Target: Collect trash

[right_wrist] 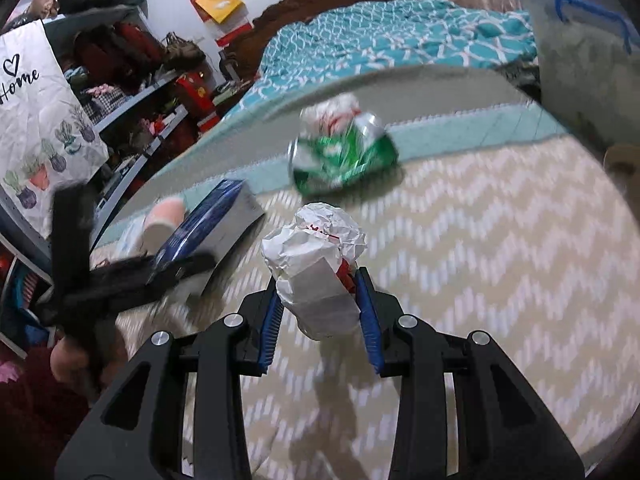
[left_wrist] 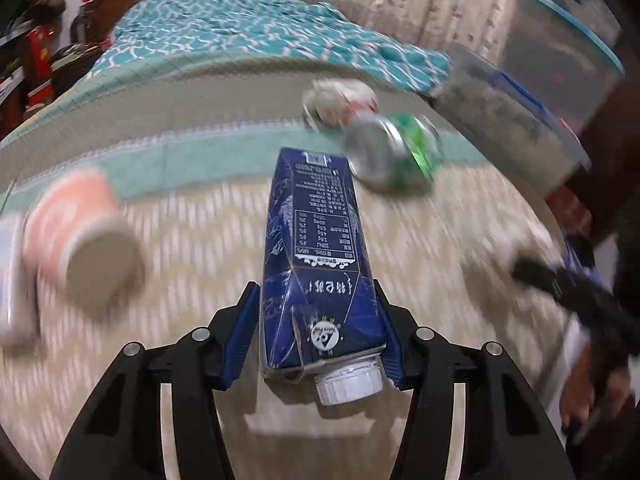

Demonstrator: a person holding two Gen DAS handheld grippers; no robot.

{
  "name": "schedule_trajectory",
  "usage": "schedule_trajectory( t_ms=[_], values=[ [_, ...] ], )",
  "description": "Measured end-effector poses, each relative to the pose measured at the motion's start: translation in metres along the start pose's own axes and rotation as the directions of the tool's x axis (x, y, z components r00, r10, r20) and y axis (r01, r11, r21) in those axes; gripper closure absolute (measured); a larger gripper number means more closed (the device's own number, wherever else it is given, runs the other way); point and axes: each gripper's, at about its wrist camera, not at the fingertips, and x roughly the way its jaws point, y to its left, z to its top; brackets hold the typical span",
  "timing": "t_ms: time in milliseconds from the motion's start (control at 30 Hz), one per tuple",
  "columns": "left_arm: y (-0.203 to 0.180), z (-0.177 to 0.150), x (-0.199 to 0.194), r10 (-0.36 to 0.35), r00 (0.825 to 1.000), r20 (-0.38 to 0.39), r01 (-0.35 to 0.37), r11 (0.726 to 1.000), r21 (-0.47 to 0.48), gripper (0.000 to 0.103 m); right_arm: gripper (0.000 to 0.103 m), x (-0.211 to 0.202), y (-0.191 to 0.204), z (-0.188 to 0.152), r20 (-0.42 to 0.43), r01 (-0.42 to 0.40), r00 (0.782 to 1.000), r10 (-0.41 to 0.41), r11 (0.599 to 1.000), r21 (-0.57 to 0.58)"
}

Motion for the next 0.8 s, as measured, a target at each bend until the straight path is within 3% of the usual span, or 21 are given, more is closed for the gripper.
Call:
schedule_trajectory(
  t_ms=[133, 333, 433, 500, 533, 567, 800],
  values=[
    [-0.004, -0.043, -0.028, 0.008, 1.000, 0.014, -0.009, 0.999, 0.034, 0.052, 0.065, 0.009, 0.023, -0.018, -0.029, -0.002, 1.000, -0.001, 0.997, -0.073],
    [-0.003, -0.061, -0.035, 0.098, 0.995, 0.026, -0.099, 0.995, 0.023, 0.047, 0.054, 0.021, 0.051, -0.037, -0.005, 0.093, 0.995, -0.096, 0.981, -0.168],
    [-0.004, -0.061, -0.035, 0.117, 0.993, 0.033, -0.117, 0.993, 0.016, 0.041, 0.036, 0.026, 0.048, -0.041, -0.024, 0.119, 0.992, -0.124, 0.981, -0.151],
    [-0.004, -0.061, -0.035, 0.109, 0.993, 0.041, -0.109, 0.994, 0.010, 0.036, 0.032, 0.024, 0.045, -0.041, -0.010, 0.130, 0.991, -0.133, 0.982, -0.136],
    [-0.005, -0.063, -0.036, 0.114, 0.993, 0.045, -0.114, 0.993, 0.010, 0.029, 0.029, 0.024, 0.042, -0.039, -0.014, 0.124, 0.992, -0.127, 0.985, -0.120],
    [-0.005, -0.063, -0.035, 0.134, 0.990, 0.042, -0.134, 0.991, 0.007, 0.011, 0.028, 0.024, 0.039, -0.037, -0.013, 0.118, 0.993, -0.120, 0.987, -0.110],
    [0.003, -0.064, -0.035, 0.148, 0.988, 0.040, -0.148, 0.989, -0.026, 0.009, 0.022, 0.029, 0.044, -0.035, -0.024, 0.135, 0.990, -0.139, 0.981, -0.139]
  ],
)
